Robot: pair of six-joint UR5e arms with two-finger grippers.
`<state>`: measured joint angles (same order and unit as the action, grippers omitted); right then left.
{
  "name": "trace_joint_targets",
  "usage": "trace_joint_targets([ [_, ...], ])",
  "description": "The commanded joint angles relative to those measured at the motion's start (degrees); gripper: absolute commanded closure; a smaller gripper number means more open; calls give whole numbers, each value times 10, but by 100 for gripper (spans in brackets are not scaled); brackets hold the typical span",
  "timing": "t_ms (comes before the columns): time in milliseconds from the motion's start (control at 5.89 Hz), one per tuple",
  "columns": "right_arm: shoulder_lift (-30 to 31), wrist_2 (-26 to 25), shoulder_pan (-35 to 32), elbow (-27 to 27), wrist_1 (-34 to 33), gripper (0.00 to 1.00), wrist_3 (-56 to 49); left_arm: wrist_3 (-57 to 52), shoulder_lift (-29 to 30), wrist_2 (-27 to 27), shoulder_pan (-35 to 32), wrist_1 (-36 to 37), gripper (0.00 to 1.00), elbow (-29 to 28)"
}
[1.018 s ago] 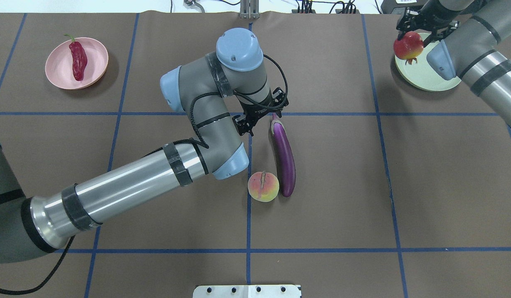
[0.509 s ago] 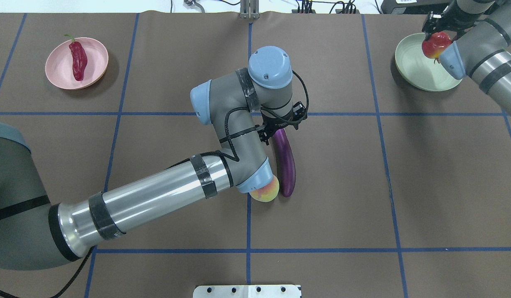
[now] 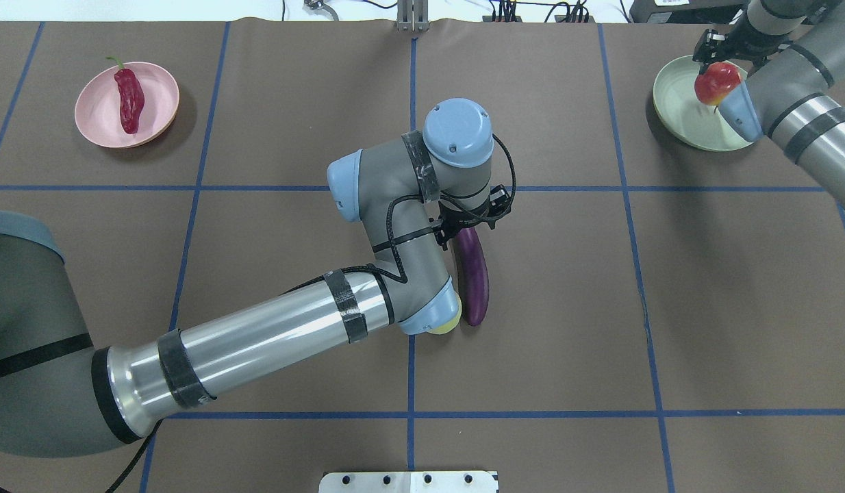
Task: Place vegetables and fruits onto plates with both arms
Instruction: 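Grasp purple eggplant with left gripper while right releases pomegranate on green plate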
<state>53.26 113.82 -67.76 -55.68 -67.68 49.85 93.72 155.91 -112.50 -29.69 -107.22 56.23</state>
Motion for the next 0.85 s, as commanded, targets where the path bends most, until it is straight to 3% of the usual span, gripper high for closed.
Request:
trace_joint_targets([
  [0, 1, 2, -21, -30, -5, 0, -31, -3, 1, 9, 7, -1, 6, -9],
  [170, 2, 23, -25, -63, -35, 0, -35, 0, 4, 22, 14, -1, 41, -9],
  [339, 4, 36, -25, -105, -74, 0, -34, -1, 8, 22, 14, -1, 99, -9],
  [679, 59, 107, 4, -222, -97, 0, -18, 3, 15, 21, 1, 1, 100, 3],
])
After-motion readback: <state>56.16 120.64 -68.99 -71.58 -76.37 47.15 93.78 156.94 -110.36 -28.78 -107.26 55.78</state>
